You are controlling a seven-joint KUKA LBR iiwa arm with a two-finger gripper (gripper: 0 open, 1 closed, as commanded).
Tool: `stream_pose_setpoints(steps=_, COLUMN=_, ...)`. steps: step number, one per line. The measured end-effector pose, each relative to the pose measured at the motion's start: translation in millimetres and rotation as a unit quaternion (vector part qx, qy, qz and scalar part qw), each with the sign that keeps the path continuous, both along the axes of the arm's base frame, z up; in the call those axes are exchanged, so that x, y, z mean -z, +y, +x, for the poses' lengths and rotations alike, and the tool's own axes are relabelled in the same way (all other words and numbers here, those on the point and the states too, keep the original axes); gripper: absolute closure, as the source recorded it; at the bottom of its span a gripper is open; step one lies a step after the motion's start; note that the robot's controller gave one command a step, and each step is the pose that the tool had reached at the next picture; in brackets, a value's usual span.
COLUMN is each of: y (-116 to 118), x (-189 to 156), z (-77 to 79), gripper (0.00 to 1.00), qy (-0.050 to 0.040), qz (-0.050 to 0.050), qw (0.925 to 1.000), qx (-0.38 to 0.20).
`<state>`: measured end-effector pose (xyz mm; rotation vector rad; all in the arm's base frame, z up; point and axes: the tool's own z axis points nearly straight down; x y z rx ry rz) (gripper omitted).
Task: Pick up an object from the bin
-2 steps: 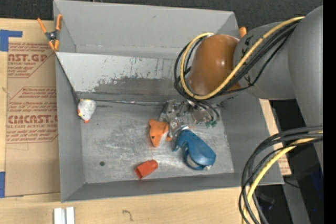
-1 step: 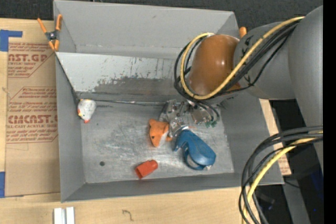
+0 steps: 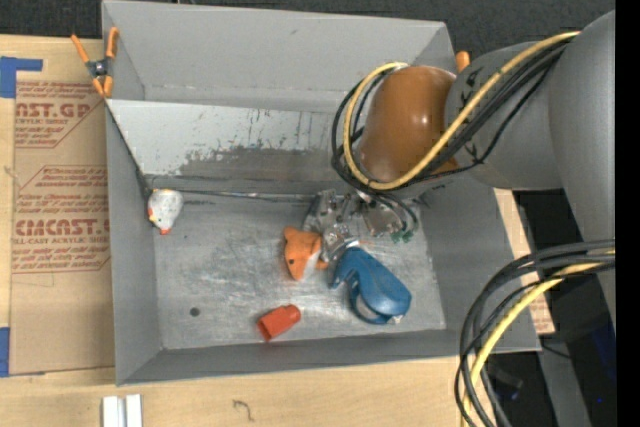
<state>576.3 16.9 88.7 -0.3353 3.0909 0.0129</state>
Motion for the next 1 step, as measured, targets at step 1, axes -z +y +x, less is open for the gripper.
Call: stream_pose_setpoints(steps=1, y=0.0, x=0.0, z=0.0, gripper=1.0, qy=0.0, qz=0.0, qw=1.0, qx=0.0)
